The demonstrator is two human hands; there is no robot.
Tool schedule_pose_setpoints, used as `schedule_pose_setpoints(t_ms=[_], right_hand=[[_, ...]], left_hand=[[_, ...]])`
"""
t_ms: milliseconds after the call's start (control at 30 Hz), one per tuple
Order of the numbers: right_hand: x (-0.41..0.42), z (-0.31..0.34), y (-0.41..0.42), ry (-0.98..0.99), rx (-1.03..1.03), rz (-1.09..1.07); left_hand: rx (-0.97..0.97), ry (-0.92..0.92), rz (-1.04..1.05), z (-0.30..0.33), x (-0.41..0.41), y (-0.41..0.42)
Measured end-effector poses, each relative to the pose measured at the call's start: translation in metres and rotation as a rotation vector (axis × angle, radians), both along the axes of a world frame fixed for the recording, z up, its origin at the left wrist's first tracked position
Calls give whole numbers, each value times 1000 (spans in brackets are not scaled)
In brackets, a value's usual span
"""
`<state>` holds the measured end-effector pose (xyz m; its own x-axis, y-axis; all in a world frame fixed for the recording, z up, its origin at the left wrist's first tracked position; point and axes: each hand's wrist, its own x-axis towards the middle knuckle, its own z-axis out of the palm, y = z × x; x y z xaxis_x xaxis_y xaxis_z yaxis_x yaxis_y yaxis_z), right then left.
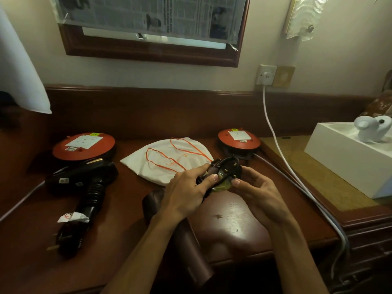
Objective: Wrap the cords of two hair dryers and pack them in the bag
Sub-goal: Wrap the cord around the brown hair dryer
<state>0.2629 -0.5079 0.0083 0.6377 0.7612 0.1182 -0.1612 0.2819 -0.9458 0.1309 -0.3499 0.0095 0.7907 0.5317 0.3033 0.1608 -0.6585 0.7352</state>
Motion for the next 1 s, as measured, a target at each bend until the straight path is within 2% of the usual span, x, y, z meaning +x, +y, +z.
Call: schedule_pose_setpoints(t_ms=[233, 467, 533, 667, 733, 1000], right_hand=[[5, 2, 2, -50, 86, 110], [7, -9, 6, -37, 153, 197], [9, -2, 4, -114, 119, 213], [13, 22, -4, -444, -99, 135], [14, 23, -7, -538, -145, 99], [16, -4, -3, -559, -156, -42]], left_hand=[[-146, -127, -51, 0, -4, 0], [-229, -132, -121, -6, 2, 9], [-241, -127, -142, -7, 3, 12], [-237, -75, -207, -11, 5, 15], [-233, -56, -225, -12, 5, 14], [-146, 101, -294, -2, 6, 10]])
